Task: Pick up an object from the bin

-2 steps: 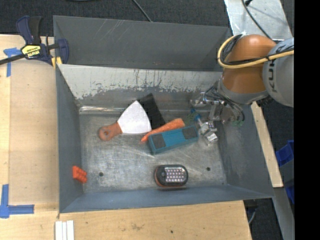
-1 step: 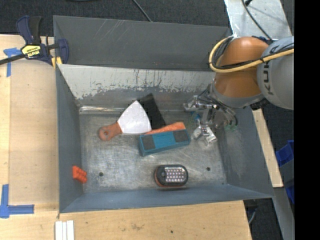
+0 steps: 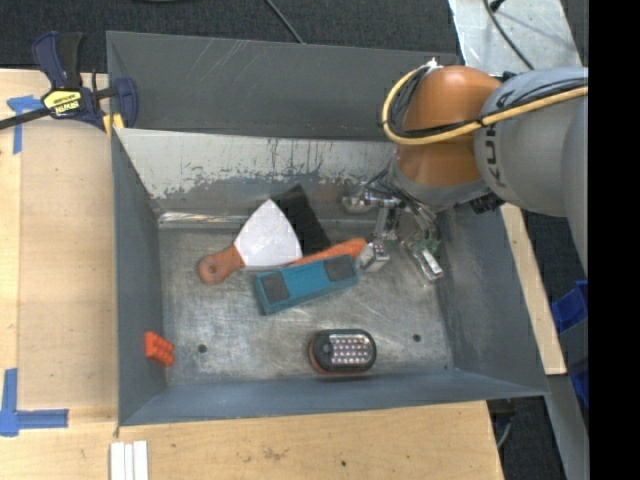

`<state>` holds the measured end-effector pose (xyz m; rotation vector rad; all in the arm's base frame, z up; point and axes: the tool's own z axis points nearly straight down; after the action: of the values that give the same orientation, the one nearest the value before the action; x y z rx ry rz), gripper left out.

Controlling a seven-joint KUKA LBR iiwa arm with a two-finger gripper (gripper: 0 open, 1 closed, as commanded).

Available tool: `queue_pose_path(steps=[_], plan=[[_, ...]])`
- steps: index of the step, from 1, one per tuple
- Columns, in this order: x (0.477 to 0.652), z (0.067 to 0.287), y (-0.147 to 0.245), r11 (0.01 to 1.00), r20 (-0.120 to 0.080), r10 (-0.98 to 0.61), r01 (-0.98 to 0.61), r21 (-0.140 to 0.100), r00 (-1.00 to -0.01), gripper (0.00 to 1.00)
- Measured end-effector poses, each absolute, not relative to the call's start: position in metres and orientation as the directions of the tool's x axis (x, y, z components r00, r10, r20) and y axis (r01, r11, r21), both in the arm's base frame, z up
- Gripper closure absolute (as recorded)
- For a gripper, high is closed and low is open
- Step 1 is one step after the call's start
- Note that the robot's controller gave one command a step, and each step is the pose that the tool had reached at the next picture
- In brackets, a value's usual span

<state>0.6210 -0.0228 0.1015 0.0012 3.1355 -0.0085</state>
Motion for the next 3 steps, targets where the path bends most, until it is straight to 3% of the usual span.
queue_pose_path(steps=[1,2,3], plan=[[0.623,0.080,-0.022,0.994,-0.003,0.109,0.109,-0.006,-0.994,0.00],[0.624,0.081,-0.008,0.967,-0.008,0.256,0.256,-0.003,-0.967,1.00],[0.624,0.081,-0.008,0.967,-0.008,0.255,0.255,-0.003,-0.967,1.00]])
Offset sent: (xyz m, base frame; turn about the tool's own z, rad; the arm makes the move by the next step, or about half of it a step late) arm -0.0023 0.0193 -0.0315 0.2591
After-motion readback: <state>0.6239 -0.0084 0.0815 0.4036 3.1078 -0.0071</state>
